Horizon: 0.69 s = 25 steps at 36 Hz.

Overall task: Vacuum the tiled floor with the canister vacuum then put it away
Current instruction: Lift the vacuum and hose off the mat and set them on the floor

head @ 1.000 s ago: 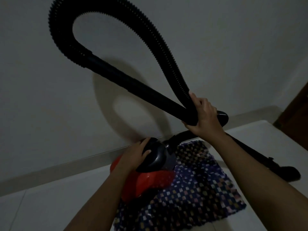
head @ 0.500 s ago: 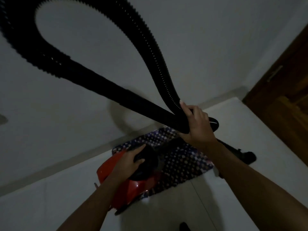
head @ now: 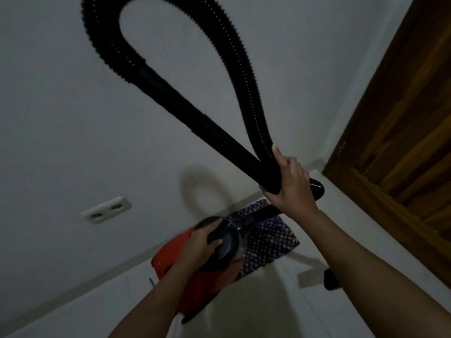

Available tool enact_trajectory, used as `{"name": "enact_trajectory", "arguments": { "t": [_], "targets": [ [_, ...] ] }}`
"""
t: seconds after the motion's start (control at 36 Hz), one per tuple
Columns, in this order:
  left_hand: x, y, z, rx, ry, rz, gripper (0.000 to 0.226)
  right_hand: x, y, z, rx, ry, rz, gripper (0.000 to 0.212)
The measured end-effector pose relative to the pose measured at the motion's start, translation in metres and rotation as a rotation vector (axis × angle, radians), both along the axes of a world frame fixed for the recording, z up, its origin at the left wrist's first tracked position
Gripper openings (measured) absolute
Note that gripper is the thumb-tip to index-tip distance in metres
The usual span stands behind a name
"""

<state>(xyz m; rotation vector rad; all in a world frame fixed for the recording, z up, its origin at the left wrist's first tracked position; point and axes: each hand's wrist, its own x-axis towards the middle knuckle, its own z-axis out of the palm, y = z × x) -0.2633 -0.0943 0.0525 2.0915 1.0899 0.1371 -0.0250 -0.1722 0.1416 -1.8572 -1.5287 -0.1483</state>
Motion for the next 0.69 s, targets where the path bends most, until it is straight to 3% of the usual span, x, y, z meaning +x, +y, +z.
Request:
{"name": "enact_trajectory", "arguments": {
  "t": [0.36, 0.69],
  "targets": [
    [-0.144, -0.104, 0.099, 0.162, -0.036, 0.075, 0.055, -0.131, -0.116, 0.082, 0.042, -0.075, -0.005, 0.106],
    [-0.233, -0.170, 0.095, -0.014, -0.023, 0.049, 0.053, -0.237, -0.181, 0.076, 0.072, 0.028, -0.028, 0.103]
  ]
}}
